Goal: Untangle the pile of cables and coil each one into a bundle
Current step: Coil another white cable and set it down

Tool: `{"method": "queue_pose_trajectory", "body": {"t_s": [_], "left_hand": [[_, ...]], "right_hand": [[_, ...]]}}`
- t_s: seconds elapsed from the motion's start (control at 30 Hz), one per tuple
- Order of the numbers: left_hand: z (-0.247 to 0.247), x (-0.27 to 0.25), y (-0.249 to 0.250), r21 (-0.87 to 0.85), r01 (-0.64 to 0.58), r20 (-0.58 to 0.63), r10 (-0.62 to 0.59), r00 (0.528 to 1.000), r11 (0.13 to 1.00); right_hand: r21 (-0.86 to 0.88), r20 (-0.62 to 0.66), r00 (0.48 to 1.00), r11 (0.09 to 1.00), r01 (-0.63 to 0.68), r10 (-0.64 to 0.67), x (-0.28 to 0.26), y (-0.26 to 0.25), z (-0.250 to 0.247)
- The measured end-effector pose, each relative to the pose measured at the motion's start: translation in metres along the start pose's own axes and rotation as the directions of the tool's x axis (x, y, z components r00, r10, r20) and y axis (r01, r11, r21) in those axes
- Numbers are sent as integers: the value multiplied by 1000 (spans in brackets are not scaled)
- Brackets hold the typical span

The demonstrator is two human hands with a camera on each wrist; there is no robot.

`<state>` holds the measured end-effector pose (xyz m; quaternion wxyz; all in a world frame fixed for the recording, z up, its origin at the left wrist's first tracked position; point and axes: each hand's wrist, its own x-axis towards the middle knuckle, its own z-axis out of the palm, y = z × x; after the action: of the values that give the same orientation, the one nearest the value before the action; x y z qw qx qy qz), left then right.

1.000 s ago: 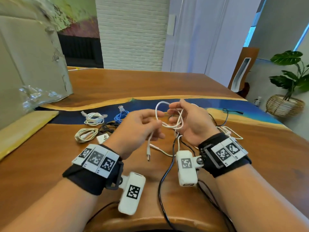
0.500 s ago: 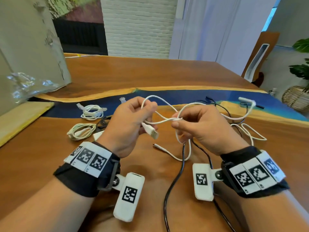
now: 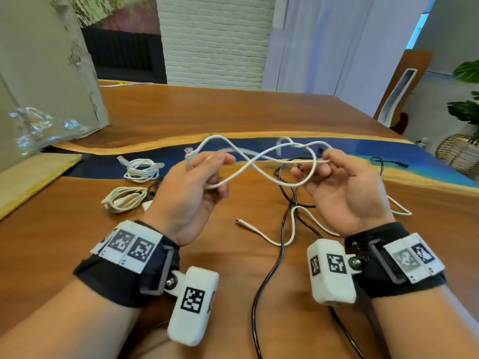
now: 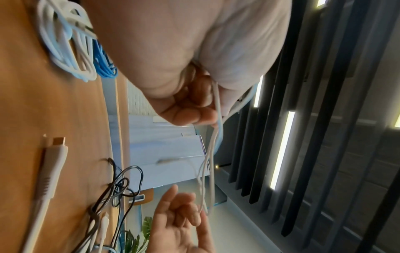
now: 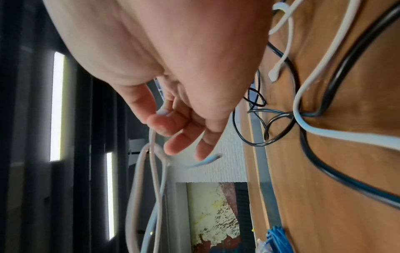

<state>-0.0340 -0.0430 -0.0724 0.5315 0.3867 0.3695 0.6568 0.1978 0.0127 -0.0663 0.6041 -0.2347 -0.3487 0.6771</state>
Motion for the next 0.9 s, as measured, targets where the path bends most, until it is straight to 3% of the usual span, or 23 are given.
{"method": "queue_pose_trajectory", "body": {"t_s": [0.1,0.3,0.43,0.57,0.77,0.9], "left_hand": [[-6,4,1,-65,0,-25,-1,1000,998],[-3,1,1,-171,37,8,-36,999,985],[-7,2,0,-88,95,36,-92,995,992],[-8,0,4,126,109,72,-118,990,986],[-10,-4,6,189,164,161,-195,968,968],[-12,-4,7,234,74,220,-127,967,969]], "right_hand": [[95,-3,1000,995,-8,8,-1,-1,-2],[100,96,994,994,-52,43,-3,2,6],[-8,33,994,995,-101,101,-2,4,4],[-53,-37,997,996,-66,64,0,-2,0],[182,-90,992,978,101,-86,3,-17,-6],[136,-120,990,987,85,-69,4,-19,-10]]}}
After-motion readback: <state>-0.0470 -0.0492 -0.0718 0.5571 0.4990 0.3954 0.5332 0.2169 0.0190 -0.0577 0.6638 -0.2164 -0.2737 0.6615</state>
